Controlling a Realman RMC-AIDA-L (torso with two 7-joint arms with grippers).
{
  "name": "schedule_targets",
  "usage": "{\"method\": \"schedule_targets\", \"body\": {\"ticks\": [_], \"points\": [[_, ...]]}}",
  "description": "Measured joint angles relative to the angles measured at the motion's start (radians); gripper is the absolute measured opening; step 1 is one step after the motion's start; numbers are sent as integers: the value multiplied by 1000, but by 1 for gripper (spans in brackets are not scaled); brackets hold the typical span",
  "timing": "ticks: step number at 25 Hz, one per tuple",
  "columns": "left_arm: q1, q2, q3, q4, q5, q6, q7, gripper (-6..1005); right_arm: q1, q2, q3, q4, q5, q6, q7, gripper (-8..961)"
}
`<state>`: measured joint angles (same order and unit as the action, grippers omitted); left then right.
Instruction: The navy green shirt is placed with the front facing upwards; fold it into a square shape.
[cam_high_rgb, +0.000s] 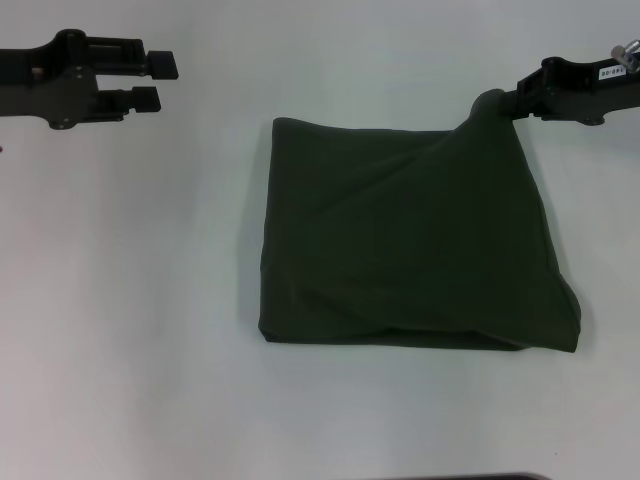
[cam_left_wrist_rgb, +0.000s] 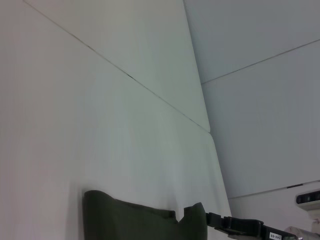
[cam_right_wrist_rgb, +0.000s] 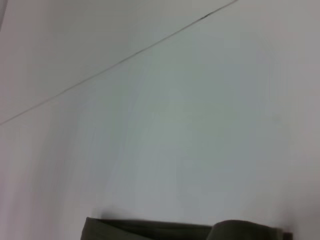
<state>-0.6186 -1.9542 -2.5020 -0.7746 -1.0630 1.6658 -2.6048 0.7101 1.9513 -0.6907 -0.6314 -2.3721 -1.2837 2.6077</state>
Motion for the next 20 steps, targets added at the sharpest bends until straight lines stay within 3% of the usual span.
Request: {"method": "schedule_targets", "body": {"ticks": [8,16,20], "points": [[1,0,-2,0,0,-1,1,567,-8,-15,6,-2,6,-11,0,282],[-17,0,3,-4,-3,3,8,567,0,-79,27,-38,56,-142,-20,510],[-41,8,17,-6,2,7,8,567,4,-88,34,-115,84,-246,-21,546]]}}
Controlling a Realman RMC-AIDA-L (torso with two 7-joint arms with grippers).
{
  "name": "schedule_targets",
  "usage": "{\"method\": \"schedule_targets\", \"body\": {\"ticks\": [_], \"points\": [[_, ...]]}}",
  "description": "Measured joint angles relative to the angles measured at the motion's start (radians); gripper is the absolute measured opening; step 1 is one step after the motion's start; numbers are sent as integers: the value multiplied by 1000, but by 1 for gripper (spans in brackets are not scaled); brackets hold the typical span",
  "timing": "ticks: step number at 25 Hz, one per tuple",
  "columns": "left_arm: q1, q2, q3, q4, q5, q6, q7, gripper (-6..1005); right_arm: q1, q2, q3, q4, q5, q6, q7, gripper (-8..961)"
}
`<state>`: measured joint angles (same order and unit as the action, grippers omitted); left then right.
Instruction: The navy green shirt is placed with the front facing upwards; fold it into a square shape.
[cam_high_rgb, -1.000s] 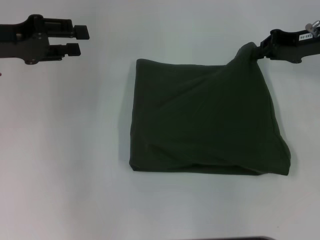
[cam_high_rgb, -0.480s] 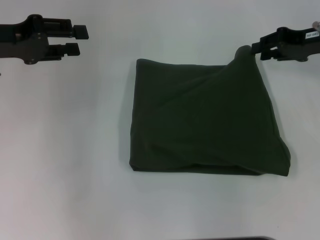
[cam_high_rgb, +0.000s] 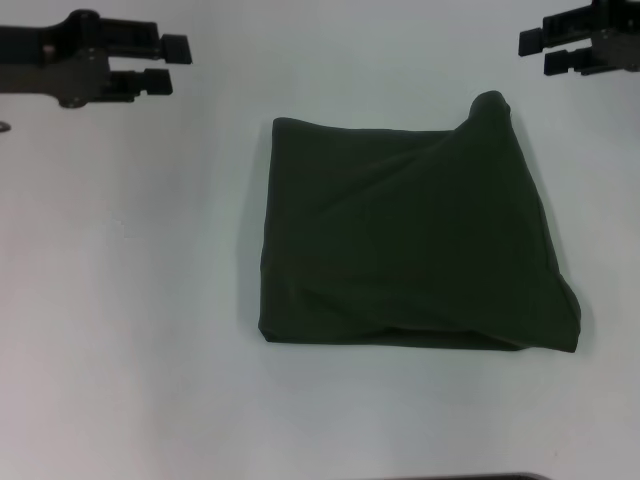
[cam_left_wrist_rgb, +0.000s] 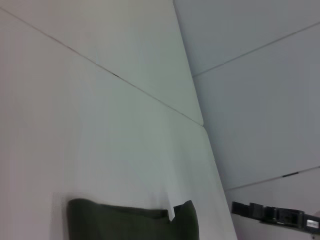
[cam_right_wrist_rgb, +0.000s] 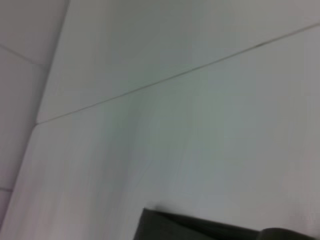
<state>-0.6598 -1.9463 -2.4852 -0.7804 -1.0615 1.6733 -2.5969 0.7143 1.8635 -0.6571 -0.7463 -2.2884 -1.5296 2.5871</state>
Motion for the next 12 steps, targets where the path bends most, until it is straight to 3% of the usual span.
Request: {"method": "schedule_targets", "body": {"ticks": [6,12], "points": [[-61,15,113,-30,41,-53,1,568,4,-11,52,-43,42,-129,-3,600],[-142,-9,226,-28,171,-167,6,569,-23,-12,61,-40,55,-160,-5,608]]}}
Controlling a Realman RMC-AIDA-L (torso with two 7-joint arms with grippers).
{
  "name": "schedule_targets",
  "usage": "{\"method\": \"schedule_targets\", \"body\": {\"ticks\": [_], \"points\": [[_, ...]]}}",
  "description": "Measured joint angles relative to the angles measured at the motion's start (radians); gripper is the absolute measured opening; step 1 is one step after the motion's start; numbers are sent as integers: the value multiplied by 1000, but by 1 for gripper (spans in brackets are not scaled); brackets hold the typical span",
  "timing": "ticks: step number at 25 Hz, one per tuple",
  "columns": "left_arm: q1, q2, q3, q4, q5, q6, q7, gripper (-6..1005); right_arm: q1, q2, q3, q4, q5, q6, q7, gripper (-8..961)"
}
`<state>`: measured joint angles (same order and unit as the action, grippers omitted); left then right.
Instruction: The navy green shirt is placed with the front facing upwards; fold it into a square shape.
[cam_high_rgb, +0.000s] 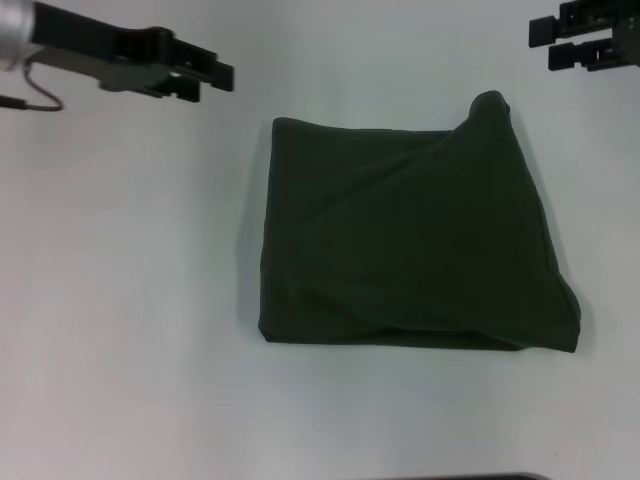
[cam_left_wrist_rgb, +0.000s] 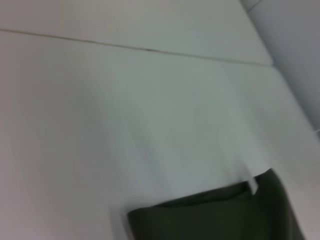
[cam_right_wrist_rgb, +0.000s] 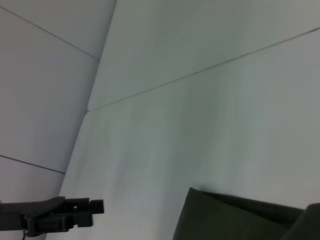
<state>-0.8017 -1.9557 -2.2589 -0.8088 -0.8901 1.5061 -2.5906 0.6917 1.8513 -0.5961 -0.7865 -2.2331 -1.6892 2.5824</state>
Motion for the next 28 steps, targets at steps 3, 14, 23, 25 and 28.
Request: {"method": "schedule_targets", "body": {"ticks": [3,14,23,25,28], "points": [[-40,-24,61,7,69,-57,-18,569,-14,0,0,-2,0,-1,-3,607],[-142,-105,106,56,234,-167,-98,571,-32,-2,3,5,1,5,-13,603],[-170,-159,144,70,313,-267,-129,572,-34,-3,4,5,1,5,-13,603],[-182,-167,148,83,326,-282,-130,573,-34,-2,4,6,1,5,-13,603],[-208,-169,153,130,343,-287,-130,573,-35,-1,4,6,1,5,-13,603]]}}
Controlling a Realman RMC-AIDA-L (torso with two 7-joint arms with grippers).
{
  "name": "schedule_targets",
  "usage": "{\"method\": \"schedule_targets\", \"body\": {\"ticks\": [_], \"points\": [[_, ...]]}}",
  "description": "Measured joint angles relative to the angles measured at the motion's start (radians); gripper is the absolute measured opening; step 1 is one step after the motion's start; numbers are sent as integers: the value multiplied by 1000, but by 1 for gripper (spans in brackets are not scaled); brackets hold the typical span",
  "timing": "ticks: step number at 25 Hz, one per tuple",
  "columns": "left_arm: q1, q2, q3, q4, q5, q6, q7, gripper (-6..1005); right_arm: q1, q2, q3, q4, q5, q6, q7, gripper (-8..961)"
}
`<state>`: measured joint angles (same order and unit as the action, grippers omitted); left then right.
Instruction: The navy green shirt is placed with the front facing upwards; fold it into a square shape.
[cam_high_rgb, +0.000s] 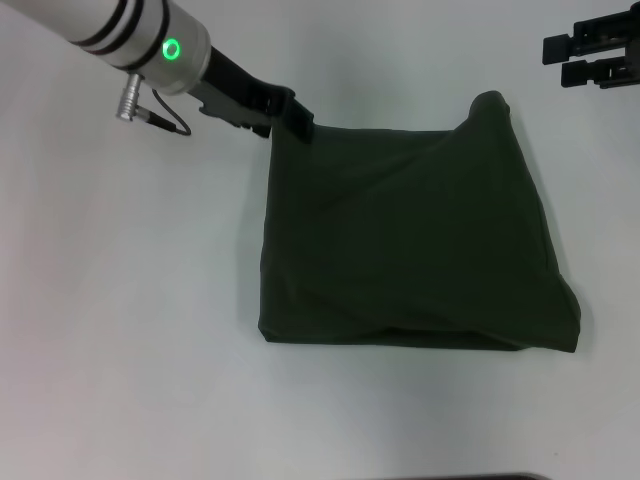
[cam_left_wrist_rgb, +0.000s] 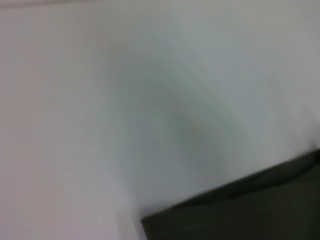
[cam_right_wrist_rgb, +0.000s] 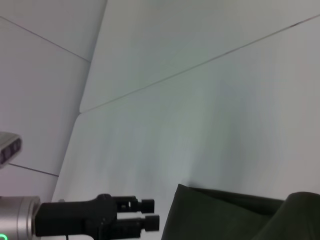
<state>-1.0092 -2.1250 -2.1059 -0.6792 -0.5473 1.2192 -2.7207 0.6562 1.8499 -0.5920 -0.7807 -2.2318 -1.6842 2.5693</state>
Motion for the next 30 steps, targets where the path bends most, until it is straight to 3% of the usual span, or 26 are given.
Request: {"method": "schedule_targets", "body": {"ticks": [6,12,24,30], "points": [[-10,7,-4,21,3,-6,-17,575,-6,0,9,0,0,1,0,603],[-21,-9,24,47,10,-81,-26,579,-7,0,22,0,0,2,0,602],[-56,-7,31,133,35,-170,-52,620,-7,1,22,0,0,2,0,602],[-70,-5,32,165,36,-173,-52,714,-3,2,21,0,1,3,0,602]]}}
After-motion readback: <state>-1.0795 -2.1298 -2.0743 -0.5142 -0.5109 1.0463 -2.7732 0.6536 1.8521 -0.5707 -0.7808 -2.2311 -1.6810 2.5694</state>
